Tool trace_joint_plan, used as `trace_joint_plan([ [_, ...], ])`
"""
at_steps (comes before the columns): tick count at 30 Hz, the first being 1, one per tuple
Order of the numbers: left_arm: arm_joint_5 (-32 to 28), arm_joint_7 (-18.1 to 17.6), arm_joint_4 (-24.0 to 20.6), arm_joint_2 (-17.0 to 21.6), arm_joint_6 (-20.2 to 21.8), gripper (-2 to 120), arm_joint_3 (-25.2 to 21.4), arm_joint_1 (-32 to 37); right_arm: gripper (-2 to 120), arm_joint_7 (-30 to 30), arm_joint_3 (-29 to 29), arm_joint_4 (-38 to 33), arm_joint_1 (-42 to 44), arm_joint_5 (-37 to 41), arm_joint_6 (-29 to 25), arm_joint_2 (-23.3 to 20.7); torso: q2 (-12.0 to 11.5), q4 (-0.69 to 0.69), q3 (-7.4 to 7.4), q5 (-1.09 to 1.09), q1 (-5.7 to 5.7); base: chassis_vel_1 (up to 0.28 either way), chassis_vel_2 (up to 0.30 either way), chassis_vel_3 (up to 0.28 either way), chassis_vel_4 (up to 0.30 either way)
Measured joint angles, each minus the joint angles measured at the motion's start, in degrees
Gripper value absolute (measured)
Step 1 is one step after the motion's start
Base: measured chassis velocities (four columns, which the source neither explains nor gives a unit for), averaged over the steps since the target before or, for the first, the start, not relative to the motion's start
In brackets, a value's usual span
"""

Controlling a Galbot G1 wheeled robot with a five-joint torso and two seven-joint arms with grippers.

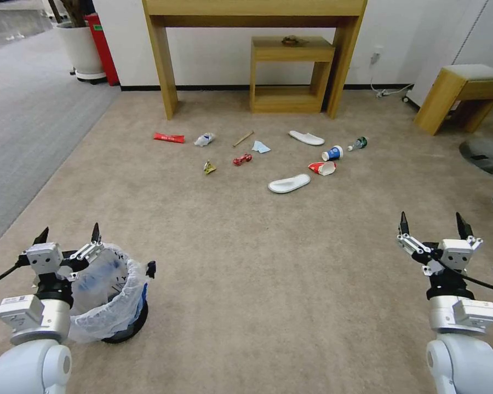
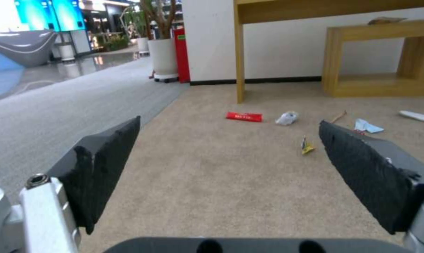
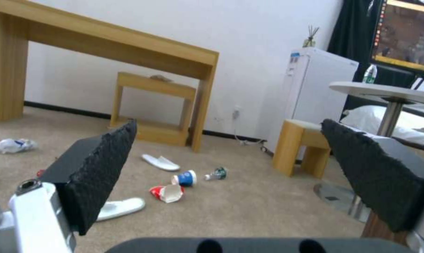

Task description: Pick up the trash bin and place the garbage on the floor into it.

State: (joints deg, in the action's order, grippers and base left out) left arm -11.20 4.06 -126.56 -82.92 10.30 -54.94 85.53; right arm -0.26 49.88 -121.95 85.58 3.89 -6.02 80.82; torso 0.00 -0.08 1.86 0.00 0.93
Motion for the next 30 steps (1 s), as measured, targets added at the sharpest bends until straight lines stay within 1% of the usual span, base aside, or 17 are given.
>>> trace_joint_plan([
  [6,0.58,0.47,0.34,0.27,0.36,100,-0.22,0.07,100,0.71,0.05,0.27,-0.06,-0.16,0.09,-0.18,0.00,0.00,0.00,0.00,0.00,0.000,0.000,0.000,0.000],
  [11,1.73,2.06,0.84,0.62,0.48,100,-0.47,0.13,100,0.71,0.22,0.28,-0.07,-0.06,0.68,-0.33,0.00,0.00,0.00,0.00,0.00,0.000,0.000,0.000,0.000],
  [18,2.54,2.36,0.93,0.51,0.49,100,-0.44,0.22,100,0.24,0.26,0.53,-0.20,-0.02,0.67,-0.47,0.00,0.00,0.00,0.00,0.00,0.000,0.000,0.000,0.000],
  [30,2.64,2.40,1.54,0.68,0.25,100,-0.46,0.06,100,1.78,0.05,1.57,-0.03,1.79,-2.10,-1.21,0.00,0.00,0.00,0.00,0.00,0.000,0.000,0.000,0.000],
])
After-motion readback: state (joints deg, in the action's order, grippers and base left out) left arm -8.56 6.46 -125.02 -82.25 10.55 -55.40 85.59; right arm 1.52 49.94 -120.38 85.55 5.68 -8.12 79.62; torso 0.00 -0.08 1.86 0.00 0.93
